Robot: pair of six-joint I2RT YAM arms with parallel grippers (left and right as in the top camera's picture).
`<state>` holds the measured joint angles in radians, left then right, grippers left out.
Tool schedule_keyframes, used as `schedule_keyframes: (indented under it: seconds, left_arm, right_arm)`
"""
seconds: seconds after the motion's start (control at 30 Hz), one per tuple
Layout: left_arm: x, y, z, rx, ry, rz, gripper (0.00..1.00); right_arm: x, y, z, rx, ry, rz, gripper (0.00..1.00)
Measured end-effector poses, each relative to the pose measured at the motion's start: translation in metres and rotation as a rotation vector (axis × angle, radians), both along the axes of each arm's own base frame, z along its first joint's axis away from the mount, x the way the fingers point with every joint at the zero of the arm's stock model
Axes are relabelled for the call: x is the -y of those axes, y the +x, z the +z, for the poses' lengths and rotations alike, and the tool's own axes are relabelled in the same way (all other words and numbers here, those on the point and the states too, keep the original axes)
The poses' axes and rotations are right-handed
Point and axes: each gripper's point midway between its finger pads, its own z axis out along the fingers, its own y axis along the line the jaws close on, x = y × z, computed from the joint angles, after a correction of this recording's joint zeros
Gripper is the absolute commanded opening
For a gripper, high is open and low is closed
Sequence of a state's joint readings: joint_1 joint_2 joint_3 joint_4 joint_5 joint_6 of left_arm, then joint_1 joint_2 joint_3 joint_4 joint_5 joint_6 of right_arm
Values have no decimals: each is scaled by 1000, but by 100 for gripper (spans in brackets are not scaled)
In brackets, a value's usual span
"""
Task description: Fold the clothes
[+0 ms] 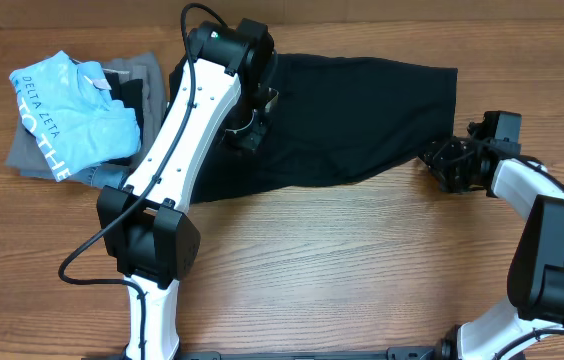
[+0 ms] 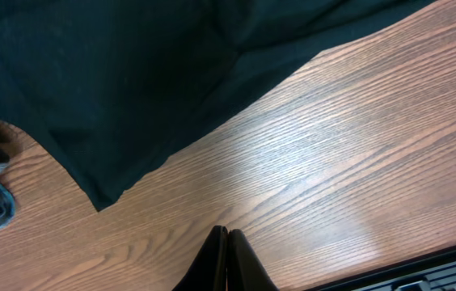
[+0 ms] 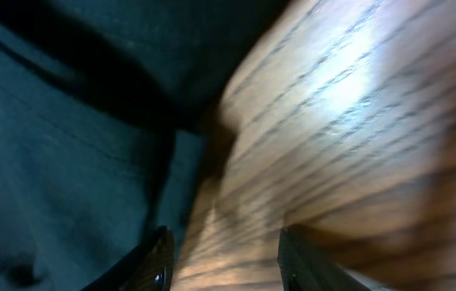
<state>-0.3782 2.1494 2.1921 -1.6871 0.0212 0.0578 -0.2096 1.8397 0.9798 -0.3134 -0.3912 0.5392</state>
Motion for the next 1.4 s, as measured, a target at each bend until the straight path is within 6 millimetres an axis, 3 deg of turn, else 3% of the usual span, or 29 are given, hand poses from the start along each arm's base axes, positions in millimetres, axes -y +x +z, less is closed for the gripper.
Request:
schedule_keyframes:
  seconds: [0.17, 0.4, 0.7, 0.93, 1.1, 1.23, 1.3, 1.4]
  left_arm:
    - [0, 0, 0, 0, 0, 0, 5]
    - [0, 0, 0, 0, 0, 0, 5]
    - [0, 0, 0, 0, 0, 0, 5]
    - [0, 0, 0, 0, 0, 0, 5]
    - [0, 0, 0, 0, 0, 0, 5]
    - [0, 0, 0, 0, 0, 0, 5]
    - [0, 0, 0, 0, 0, 0, 5]
    - [0, 0, 0, 0, 0, 0, 6]
  right_arm:
    - [-11, 11, 1, 42, 7, 11, 41]
    - [-11, 17, 2, 62, -9, 0, 16]
    - [-4, 15, -2, 48, -46, -16, 21]
    - [-16, 21, -9, 61, -48, 13, 24]
    - [-18, 22, -13, 59, -45, 21, 4]
    - [-14, 6, -15, -24, -17, 6, 4]
    - [-5, -15, -13, -111, -5, -24, 4]
    - [12, -64, -3, -290, 16, -93, 4]
